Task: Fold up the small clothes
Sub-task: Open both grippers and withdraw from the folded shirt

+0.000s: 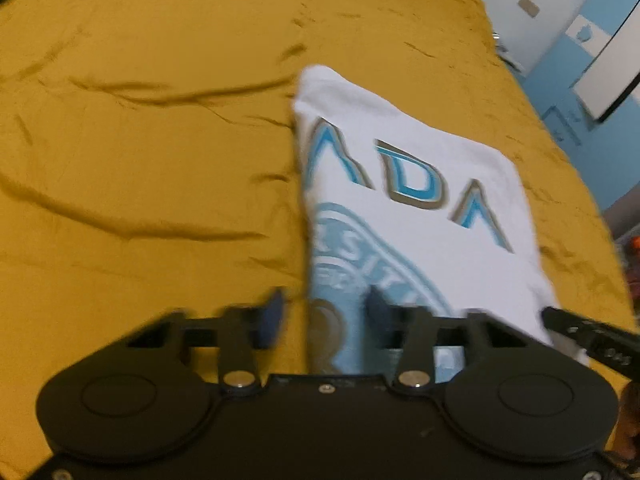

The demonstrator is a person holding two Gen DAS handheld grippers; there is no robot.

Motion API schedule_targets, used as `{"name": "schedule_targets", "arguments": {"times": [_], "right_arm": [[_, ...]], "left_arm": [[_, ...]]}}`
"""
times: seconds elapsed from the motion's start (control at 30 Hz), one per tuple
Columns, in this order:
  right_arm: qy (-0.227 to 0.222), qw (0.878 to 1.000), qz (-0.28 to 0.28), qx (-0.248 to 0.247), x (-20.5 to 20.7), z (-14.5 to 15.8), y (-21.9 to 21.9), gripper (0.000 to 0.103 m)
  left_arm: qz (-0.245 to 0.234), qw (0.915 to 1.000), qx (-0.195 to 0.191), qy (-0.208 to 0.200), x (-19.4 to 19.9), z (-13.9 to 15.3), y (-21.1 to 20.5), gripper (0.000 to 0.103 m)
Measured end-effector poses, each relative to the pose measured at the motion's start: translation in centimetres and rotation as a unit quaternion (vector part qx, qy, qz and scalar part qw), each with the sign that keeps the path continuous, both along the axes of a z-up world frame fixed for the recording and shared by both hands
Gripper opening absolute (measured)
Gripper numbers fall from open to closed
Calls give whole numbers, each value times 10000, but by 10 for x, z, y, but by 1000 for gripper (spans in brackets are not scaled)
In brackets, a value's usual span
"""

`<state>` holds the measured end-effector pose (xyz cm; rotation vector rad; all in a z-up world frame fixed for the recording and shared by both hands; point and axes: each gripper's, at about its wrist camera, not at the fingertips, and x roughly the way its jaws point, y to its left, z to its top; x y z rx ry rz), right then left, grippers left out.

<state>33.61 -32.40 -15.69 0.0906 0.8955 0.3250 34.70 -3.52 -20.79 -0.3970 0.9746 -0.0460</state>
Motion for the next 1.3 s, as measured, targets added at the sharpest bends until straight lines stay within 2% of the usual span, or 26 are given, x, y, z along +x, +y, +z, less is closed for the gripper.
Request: {"name": "schedule_targets", "arguments": {"times": [0.1,0.17,0.23,0.33,0.43,0.47,0.5,0.53,0.57,0.67,0.73,0.8,0.93,1.0,1.07,1.3], "right_arm": [[-206,9997,-86,-85,-5,9,3,7],[-371,9992,-134,-104,-10,18,3,7],[-312,9993,-183,-63,-10,18,-1,7],[-13,9997,-226,-15,-5,-2,-5,6],[-27,9997,-227,-16,-6,-8,-5,7],[-45,9997,-251,29,-7,-6,-7,9],[-32,9996,-251,77,-7,-3,-8,16],[-51,9996,-275,85,-7,0,-9,19],[-85,9995,-282,74,-8,3,-11,27],[-179,9995,-244,68,-7,12,-16,30],[-253,9993,-244,96,-5,17,-21,37],[-332,9987,-254,305,-2,21,-29,56],[-407,9964,-262,692,10,24,-44,68],[-397,9950,-231,883,17,23,-49,84],[-359,9935,-174,1070,25,20,-54,93],[-141,9947,-72,1011,51,3,-56,94]], "left_arm": [[-72,9999,142,-45,1,10,-6,18],[-135,9996,186,-171,-4,19,-8,17],[-178,9994,256,-121,-4,14,-9,19],[-207,9991,362,46,-2,-1,-8,27],[-204,9988,445,0,-4,2,-6,38],[-205,9986,484,19,-4,5,-5,42],[-213,9985,509,23,-5,7,-4,44],[-207,9984,522,14,-6,9,-4,44],[-220,9984,521,14,-4,12,-4,44],[-205,9983,537,-5,-5,16,-2,52],[-224,9980,594,-58,-5,20,-4,59],[-256,9980,556,-123,-5,22,-2,73],[-289,9983,456,-212,0,26,1,88],[-263,9988,359,-224,4,25,6,99],[-214,9992,256,-209,9,22,11,101],[-114,9993,324,-160,30,10,27,103]]}}
